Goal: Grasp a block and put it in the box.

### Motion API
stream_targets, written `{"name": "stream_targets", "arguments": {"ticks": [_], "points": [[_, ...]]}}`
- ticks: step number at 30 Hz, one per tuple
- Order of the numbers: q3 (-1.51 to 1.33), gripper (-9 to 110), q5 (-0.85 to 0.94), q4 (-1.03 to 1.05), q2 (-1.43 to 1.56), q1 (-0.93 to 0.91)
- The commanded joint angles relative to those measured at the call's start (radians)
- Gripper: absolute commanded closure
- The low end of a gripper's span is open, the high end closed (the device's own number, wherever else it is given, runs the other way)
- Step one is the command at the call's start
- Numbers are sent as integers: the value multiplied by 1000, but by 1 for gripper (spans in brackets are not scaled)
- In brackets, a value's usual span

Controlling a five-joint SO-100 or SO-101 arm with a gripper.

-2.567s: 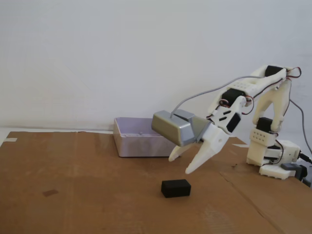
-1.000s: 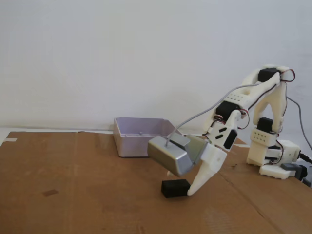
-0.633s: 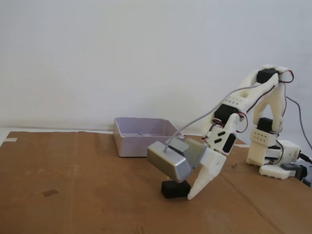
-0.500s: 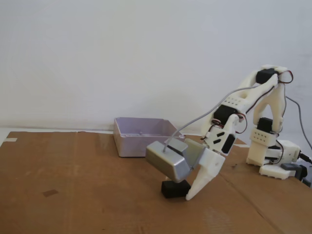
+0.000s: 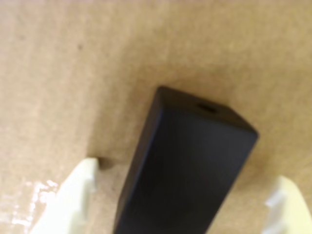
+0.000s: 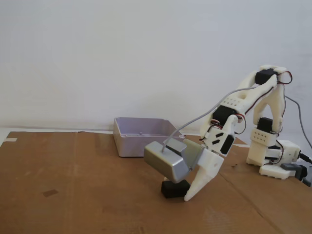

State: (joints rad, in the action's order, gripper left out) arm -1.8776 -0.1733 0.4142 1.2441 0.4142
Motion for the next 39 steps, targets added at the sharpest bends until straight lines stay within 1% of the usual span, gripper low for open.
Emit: {"name": "stream_targets", "arguments": {"ticks": [1, 11, 18, 28, 39], "points": [[74, 59, 3, -35, 8, -11], [74, 60, 3, -35, 2, -11], [74, 73, 3, -35, 3, -11], [74, 81, 3, -35, 3, -11], [71, 87, 3, -35, 3, -12]]}}
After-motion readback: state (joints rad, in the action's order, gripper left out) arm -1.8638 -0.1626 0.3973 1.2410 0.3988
